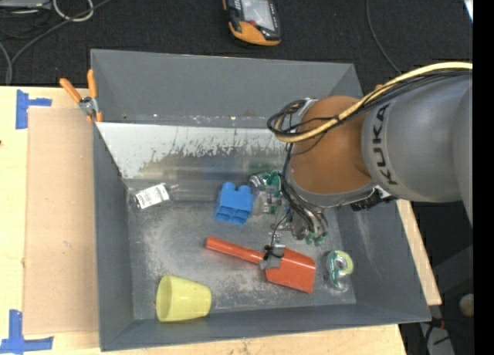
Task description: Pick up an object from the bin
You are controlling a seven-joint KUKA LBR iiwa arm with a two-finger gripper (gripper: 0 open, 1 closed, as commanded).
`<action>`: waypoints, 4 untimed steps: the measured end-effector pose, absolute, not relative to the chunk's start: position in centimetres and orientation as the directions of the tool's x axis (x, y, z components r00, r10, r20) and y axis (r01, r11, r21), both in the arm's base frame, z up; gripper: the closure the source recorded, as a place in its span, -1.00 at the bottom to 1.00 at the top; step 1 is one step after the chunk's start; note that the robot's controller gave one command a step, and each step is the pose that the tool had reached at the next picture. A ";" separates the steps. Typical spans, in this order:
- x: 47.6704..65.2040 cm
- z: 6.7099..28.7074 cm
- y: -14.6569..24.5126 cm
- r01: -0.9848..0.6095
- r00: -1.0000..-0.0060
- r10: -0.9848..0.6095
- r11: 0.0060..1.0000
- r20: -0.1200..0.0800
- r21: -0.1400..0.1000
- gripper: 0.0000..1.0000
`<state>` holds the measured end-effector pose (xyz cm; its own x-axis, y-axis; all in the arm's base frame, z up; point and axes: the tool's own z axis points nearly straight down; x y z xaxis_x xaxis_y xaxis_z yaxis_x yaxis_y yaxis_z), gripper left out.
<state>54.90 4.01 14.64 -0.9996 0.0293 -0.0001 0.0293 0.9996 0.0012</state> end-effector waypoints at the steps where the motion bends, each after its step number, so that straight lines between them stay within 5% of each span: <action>1: 60.6 14.1 5.7 0.041 -0.999 0.041 0.999 -0.004 0.002 -1.00; 2: 57.0 9.8 1.3 0.034 -0.999 0.034 0.999 0.009 -0.001 -1.00; 3: 60.0 7.0 7.6 0.064 -0.998 0.064 0.998 -0.004 0.007 -1.00; 4: 57.2 7.4 2.4 0.076 -0.997 0.076 0.997 0.006 0.001 1.00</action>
Offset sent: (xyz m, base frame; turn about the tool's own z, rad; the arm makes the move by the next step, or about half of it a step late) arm 0.0204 -0.0245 -0.0485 0.0003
